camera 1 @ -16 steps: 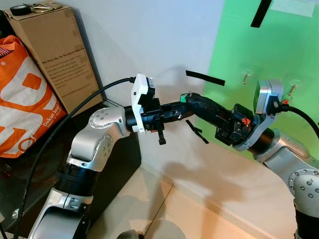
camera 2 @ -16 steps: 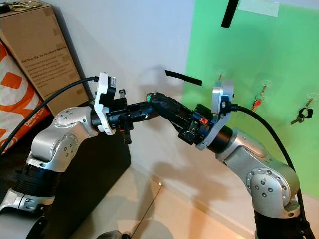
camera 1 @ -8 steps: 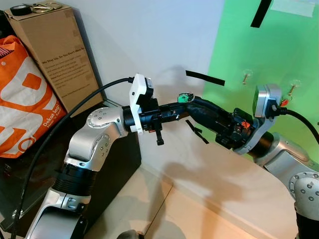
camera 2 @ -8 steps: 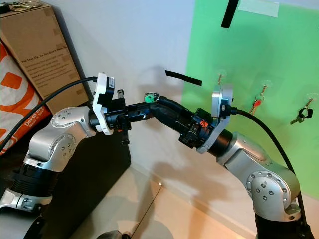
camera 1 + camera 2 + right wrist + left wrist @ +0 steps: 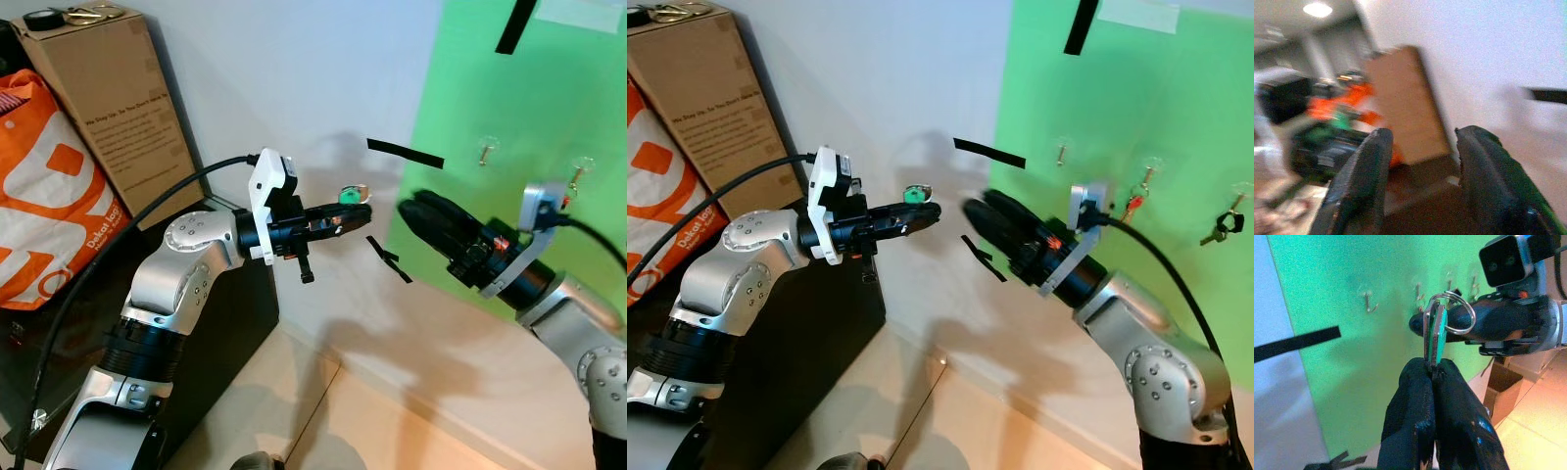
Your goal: Hang keys on a hook
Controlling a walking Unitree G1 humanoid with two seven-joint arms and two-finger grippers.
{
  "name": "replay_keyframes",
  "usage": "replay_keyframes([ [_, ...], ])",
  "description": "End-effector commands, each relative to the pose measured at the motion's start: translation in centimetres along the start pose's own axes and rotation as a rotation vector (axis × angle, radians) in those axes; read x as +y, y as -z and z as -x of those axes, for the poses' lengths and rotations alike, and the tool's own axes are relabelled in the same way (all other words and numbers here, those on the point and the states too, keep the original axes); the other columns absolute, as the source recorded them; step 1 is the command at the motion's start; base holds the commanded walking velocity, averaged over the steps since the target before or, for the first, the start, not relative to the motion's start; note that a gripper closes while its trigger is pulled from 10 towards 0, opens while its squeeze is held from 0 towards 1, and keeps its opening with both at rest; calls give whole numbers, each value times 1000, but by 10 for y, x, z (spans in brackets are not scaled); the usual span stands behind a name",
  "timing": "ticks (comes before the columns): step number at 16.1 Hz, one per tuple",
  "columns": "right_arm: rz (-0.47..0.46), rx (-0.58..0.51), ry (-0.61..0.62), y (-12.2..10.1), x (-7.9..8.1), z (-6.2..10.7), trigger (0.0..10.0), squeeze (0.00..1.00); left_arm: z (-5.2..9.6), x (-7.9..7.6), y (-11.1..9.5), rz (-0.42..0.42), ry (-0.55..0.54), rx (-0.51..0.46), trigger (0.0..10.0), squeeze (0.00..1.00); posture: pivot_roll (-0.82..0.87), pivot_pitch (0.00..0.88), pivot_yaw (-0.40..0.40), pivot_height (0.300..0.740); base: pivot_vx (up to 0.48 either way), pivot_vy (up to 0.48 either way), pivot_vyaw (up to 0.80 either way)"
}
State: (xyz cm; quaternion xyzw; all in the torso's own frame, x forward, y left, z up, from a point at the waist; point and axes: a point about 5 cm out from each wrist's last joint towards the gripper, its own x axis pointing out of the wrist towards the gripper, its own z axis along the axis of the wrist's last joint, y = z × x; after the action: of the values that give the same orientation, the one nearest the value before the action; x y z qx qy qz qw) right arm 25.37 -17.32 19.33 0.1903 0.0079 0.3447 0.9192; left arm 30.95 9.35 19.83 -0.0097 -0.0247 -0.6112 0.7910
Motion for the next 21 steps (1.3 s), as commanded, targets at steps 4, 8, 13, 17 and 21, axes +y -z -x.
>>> replay_keyframes([
  [4, 144, 61, 285, 26, -4, 9, 10000, 1000, -3, 4, 14, -61, -162, 62, 0, 0, -64, 0, 90, 740, 0, 0, 0],
  [8, 109, 41, 629, 58, -10, 12, 10000, 0, 2, -9, 23, -116, -351, 15, 10000, 0, -65, 0, 80, 740, 0, 0, 0],
  [13, 156, 30, 644, 63, -4, 4, 10000, 0, 22, -8, 31, -148, -543, 66, 10000, 0, -61, 0, 77, 740, 0, 0, 0],
  [17, 165, 35, 627, 65, -5, -2, 10000, 0, 32, -4, 30, -121, -631, 61, 10000, 0, -52, 0, 68, 740, 0, 0, -738],
  [21, 169, 34, 609, 65, -4, -6, 10000, 0, 32, -2, 28, -118, -646, 58, 10000, 0, -53, 0, 72, 740, 0, 0, -800],
])
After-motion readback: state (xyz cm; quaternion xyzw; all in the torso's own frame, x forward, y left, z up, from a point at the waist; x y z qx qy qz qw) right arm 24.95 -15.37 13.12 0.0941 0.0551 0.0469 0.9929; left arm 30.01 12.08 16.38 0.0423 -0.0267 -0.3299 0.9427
